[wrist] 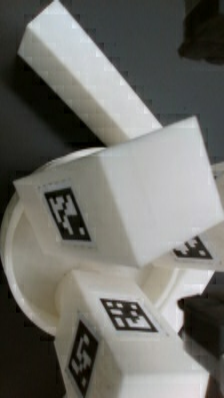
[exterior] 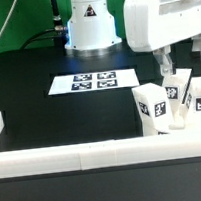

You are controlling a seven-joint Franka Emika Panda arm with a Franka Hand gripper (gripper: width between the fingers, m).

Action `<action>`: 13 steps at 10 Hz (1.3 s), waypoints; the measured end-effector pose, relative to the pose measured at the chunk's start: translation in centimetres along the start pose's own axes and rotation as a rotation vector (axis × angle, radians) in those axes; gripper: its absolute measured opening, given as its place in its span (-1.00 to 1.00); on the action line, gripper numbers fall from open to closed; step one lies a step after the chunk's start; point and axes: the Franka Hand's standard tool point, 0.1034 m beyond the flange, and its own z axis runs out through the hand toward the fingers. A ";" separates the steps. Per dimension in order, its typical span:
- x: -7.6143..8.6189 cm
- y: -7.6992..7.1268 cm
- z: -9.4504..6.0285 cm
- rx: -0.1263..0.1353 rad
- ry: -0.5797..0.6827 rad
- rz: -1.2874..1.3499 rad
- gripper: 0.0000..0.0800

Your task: Assemble stool

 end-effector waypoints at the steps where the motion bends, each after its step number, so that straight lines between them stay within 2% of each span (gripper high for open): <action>1: -0.1 0.1 0.0 -0.004 -0.003 -0.079 0.62; 2: -0.2 0.2 0.0 -0.006 -0.005 -0.114 0.62; 4: -0.2 -0.2 0.5 0.014 -0.041 -0.131 0.62; 6: -0.7 0.2 0.6 0.020 -0.054 -0.132 0.62; 7: -1.2 -0.5 0.7 0.049 -0.137 -0.126 0.62; 8: -0.9 -0.5 0.7 0.057 -0.162 -0.135 0.62; 9: -1.0 0.0 0.8 0.049 -0.149 -0.132 0.62; 13: -1.7 0.6 1.1 0.051 -0.154 -0.127 0.62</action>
Offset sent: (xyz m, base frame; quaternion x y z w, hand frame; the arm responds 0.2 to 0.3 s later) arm 0.0045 0.0052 -0.0086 0.0169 -0.0800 -0.0531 0.9952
